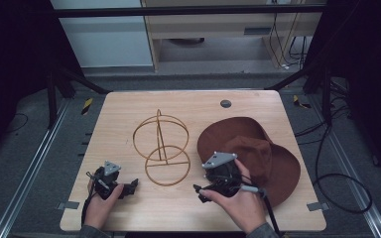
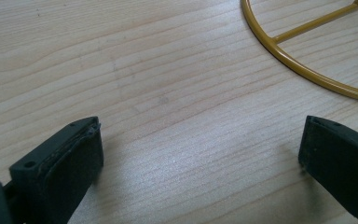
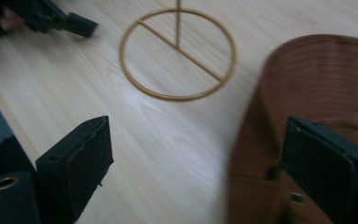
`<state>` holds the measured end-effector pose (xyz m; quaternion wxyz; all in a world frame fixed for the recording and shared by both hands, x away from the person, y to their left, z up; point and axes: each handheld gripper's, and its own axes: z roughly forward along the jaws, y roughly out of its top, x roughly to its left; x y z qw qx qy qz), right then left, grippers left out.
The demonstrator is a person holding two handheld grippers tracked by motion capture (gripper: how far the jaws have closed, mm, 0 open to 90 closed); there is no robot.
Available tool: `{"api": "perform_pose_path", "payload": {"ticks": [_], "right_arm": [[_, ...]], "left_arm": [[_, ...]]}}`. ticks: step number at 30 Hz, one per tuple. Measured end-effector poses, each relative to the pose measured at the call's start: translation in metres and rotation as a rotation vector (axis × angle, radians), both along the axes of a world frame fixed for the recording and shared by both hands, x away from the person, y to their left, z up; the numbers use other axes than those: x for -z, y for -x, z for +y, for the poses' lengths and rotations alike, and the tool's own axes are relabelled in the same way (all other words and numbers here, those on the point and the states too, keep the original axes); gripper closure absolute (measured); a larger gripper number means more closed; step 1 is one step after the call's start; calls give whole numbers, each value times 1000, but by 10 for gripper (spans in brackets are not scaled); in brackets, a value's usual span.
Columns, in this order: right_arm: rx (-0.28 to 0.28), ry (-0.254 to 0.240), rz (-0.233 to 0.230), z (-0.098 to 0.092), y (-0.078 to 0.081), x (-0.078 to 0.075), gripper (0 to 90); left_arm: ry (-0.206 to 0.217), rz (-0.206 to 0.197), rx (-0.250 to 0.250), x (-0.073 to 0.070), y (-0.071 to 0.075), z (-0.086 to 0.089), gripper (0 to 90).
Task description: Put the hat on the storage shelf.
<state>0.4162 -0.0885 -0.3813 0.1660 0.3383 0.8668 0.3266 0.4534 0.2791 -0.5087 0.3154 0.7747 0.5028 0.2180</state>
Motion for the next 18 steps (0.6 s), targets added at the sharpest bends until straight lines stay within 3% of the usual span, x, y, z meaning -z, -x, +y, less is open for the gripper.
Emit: {"api": "perform_pose_path", "payload": {"ticks": [3,6,10,11,18], "right_arm": [[25,68,-27,-18,-10,-17,131],[37,89,-19,-32,-18,-24,142],[42,146,28,-56,-35,-30,140],[49,164,64,-67,-44,-30,136],[62,193,140,-85,-68,-32,95]], "left_arm": [[0,0,1,0,0,0,0],[2,-1,-1,0,0,0,0],[1,-2,-2,0,0,0,0],[1,-2,-1,0,0,0,0],[1,-1,-3,0,0,0,0]]}}
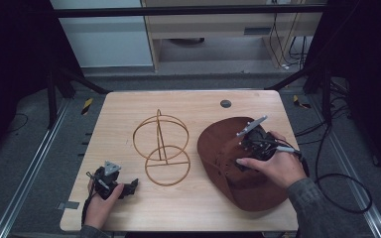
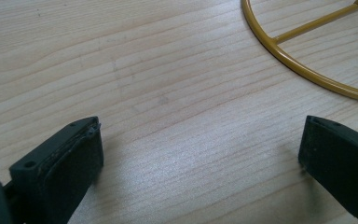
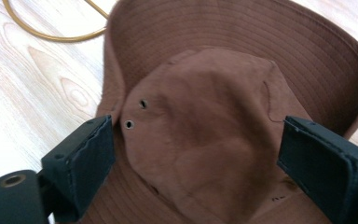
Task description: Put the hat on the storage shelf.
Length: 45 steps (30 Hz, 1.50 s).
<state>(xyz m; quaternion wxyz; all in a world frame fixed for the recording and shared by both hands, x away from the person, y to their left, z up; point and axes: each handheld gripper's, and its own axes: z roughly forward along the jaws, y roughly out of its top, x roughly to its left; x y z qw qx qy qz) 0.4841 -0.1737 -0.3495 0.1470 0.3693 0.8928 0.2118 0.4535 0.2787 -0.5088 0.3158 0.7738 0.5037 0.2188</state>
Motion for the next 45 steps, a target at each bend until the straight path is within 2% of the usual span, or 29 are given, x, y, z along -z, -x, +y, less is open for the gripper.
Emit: {"api": "perform_pose_path", "payload": {"ticks": [2,6,11,14,20,26,28,33,45], "right_arm": [[-5,-5,3,-8,-8,-3,74],[-16,-14,20,-13,-9,-2,67],[-18,6,31,-24,-11,3,92],[-19,-13,45,-29,-13,4,127],[-37,-4,53,-26,-19,8,138],[-44,29,83,-21,-38,23,152],[-42,19,99,-22,-43,27,161],[-52,6,97,-23,-48,29,171],[-72,14,115,-22,-48,34,254]], "left_arm": [[0,0,0,0,0,0,0],[0,-1,-1,0,0,0,0],[0,0,0,0,0,0,0],[-1,0,-5,0,0,0,0],[0,1,-2,0,0,0,0],[1,0,-2,0,0,0,0],[0,0,-2,0,0,0,0],[4,-2,-5,0,0,-1,0],[2,-2,-2,0,0,-1,0]]}}
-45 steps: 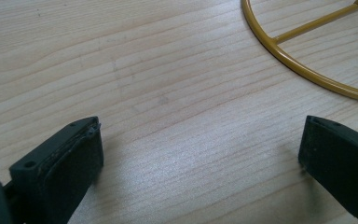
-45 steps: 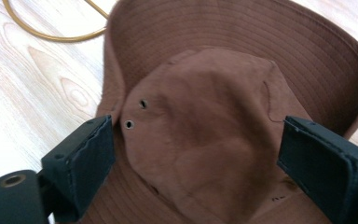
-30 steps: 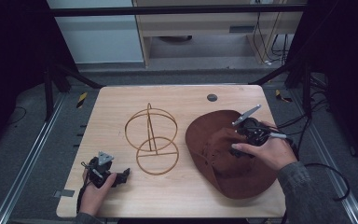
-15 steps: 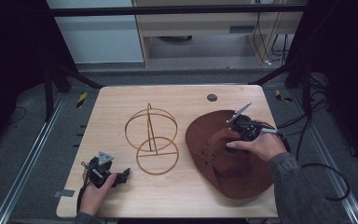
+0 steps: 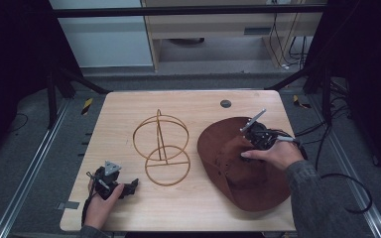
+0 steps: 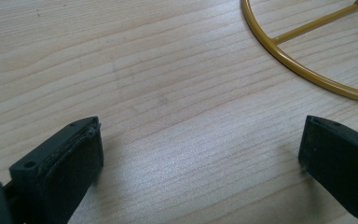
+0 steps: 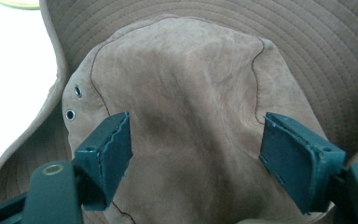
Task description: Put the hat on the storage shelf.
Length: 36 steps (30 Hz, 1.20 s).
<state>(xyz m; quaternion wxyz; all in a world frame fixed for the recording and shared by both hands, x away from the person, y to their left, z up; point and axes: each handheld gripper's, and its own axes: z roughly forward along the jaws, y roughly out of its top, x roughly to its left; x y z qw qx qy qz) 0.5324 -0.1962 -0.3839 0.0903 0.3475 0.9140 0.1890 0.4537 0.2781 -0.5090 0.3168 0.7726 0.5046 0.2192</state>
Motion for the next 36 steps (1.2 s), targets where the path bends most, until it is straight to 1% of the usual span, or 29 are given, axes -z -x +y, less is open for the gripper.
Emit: {"api": "perform_pose_path", "payload": {"ticks": [6,9,11,14,19,24,25,26,29,33,36], "right_arm": [[6,8,15,-2,-2,8,289],[4,18,25,-2,-4,11,331],[4,18,26,-2,-4,12,340],[5,16,27,-2,-4,12,390],[-10,8,28,-3,-5,12,516],[-14,16,35,-4,-6,14,637],[-22,16,41,-5,-6,15,696],[-22,16,41,-5,-6,15,696],[-28,21,51,-6,-6,16,778],[-22,2,58,-9,-6,16,848],[-16,-28,49,-12,-5,11,882]], "left_arm": [[-3,2,2,0,0,0,0],[-3,2,2,0,0,0,0],[-2,2,2,0,0,0,0],[-2,2,1,0,0,0,0],[-1,1,0,0,0,0,0],[0,0,0,0,0,0,0],[1,0,0,0,0,0,0],[0,1,0,0,0,0,0],[-3,2,2,0,0,0,0],[-3,3,2,0,0,0,0],[-3,2,2,0,0,0,0]]}}
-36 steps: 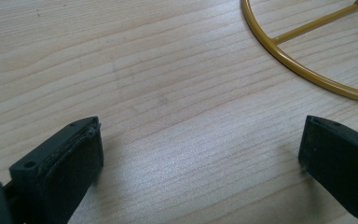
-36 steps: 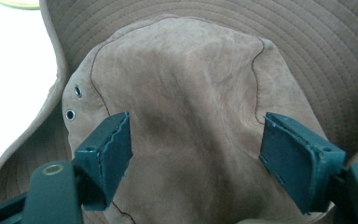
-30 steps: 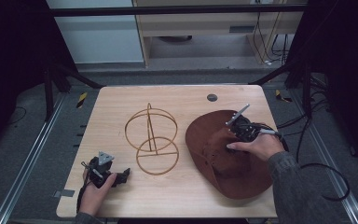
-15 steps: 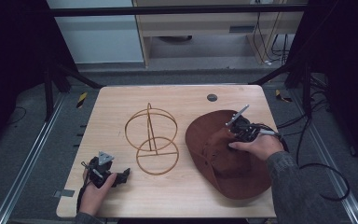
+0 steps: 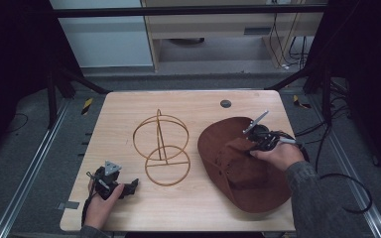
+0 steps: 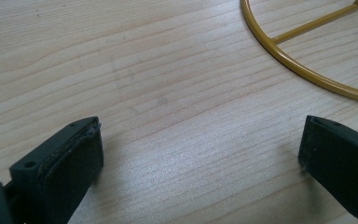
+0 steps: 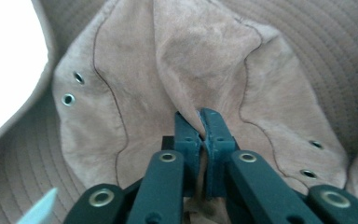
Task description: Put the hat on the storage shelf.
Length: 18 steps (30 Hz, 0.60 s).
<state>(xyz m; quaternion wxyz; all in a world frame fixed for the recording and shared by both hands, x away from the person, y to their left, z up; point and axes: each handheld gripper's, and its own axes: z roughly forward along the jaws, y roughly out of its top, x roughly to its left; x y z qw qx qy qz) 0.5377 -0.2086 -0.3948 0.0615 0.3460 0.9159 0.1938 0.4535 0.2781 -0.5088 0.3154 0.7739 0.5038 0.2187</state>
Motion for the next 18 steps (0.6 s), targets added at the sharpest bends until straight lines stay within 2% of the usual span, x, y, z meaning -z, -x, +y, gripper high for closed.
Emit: {"api": "perform_pose_path", "payload": {"ticks": [7,14,18], "right_arm": [[12,-46,-39,-10,5,-21,891],[16,-58,-61,-11,10,-36,891],[22,-92,-89,-10,13,-48,891]], "left_arm": [[-1,1,2,0,0,0,0],[0,0,1,0,0,0,0],[1,0,0,0,0,0,0]]}}
